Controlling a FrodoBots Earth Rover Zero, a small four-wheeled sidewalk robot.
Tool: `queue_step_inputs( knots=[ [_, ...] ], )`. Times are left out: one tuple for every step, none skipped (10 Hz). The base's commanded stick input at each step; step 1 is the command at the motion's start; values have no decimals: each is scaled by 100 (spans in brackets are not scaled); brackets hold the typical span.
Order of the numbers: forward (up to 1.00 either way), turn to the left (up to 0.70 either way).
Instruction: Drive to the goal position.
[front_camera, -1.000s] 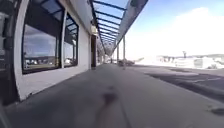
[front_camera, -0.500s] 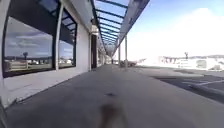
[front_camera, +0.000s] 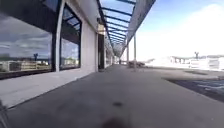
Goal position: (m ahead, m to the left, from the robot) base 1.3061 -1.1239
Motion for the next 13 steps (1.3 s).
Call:
queue_step_inputs(
  knots=[
    [85,0],
    [85,0],
    [85,0],
    [85,0],
    [85,0],
    [85,0],
    [85,0],
    [85,0],
    [85,0],
    [85,-2],
    [85,-27],
    [85,-14],
    [85,0]
  ],
)
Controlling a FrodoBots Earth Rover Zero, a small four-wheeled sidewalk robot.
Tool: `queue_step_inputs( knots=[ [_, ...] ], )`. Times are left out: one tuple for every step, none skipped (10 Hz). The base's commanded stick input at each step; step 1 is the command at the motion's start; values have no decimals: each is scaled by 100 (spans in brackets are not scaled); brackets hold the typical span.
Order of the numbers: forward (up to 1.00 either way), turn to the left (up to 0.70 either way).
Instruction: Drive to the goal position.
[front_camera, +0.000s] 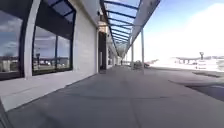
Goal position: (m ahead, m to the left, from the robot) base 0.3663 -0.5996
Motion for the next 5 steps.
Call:
queue_step_inputs(
  knots=[
    [85,0],
    [85,0],
    [85,0],
    [85,0],
    [85,0]
  ],
)
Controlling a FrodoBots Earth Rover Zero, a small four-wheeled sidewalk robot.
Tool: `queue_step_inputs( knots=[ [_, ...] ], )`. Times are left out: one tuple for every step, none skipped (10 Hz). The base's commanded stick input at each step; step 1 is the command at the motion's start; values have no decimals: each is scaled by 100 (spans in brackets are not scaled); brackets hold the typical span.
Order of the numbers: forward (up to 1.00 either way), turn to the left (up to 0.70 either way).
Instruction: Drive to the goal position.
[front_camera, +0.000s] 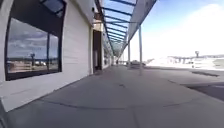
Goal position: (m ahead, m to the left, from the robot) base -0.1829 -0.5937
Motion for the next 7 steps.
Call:
queue_step_inputs(
  knots=[
    [85,0],
    [85,0],
    [85,0],
    [85,0],
    [85,0],
    [85,0],
    [85,0]
  ],
)
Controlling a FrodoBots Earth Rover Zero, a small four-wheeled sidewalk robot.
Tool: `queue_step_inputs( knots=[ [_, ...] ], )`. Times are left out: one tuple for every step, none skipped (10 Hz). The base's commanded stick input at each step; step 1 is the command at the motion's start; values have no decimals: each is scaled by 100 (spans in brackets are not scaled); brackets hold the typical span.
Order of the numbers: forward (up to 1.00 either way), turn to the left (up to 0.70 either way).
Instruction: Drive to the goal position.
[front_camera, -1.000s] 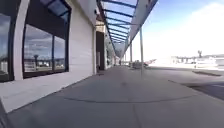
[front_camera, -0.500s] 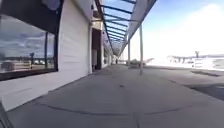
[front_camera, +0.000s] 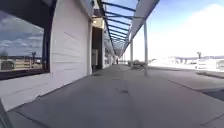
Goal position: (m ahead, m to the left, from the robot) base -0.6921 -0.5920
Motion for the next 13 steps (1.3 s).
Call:
queue_step_inputs(
  knots=[
    [85,0],
    [85,0],
    [85,0],
    [85,0],
    [85,0],
    [85,0],
    [85,0],
    [85,-27],
    [85,-27],
    [85,0],
    [85,0],
    [85,0],
    [85,0]
  ],
)
